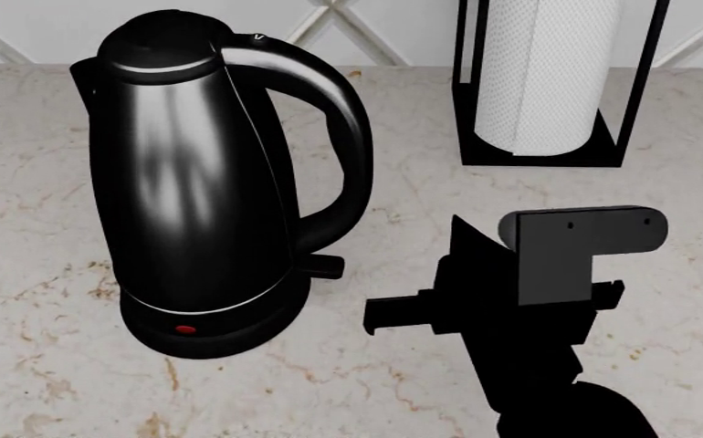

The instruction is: Press down the lever to turn on the electric kettle.

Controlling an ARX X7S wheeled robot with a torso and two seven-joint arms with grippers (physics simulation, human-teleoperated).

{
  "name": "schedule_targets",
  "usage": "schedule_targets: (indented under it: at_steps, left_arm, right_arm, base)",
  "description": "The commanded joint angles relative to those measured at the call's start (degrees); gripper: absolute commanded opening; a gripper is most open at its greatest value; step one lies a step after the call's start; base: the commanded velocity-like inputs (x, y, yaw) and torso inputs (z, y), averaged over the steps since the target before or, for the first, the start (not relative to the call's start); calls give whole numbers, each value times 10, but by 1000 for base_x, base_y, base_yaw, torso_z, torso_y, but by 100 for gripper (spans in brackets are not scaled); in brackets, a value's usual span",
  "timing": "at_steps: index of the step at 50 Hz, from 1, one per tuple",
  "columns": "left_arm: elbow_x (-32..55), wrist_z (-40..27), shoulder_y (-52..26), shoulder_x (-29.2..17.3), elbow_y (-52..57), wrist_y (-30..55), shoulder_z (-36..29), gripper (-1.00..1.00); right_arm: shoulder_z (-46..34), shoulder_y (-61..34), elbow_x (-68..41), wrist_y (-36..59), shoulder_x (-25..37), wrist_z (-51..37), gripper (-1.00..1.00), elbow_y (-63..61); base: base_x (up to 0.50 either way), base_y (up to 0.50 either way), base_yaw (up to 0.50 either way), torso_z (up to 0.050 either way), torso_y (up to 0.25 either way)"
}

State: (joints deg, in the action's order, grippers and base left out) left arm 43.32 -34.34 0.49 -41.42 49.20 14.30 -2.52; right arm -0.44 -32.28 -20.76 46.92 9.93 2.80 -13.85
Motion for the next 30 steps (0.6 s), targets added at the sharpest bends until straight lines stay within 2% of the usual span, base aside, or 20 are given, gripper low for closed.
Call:
schedule_targets:
  at_steps: [1, 16, 22, 30]
  left_arm:
    - [-1, 0, -13, 3, -3, 5, -11, 100]
    - [-1, 1, -4, 0, 1, -1, -7, 100]
    - [-4, 2, -7, 2, -2, -1, -11, 100]
    - [-2, 0, -9, 0, -2, 1, -11, 100]
  right_arm:
    - [-9, -43, -6, -26, -15, 14, -100, 80]
    - [-60, -100, 30, -56, -33, 6, -100, 200]
    - [-80, -109, 50, -40, -30, -13, -100, 242]
    - [-91, -90, 43, -39, -18, 3, -100, 231]
  base:
    - [0, 0, 0, 0, 0]
    - [0, 0, 0, 0, 0]
    - [0, 0, 0, 0, 0]
    - [0, 0, 0, 0, 0]
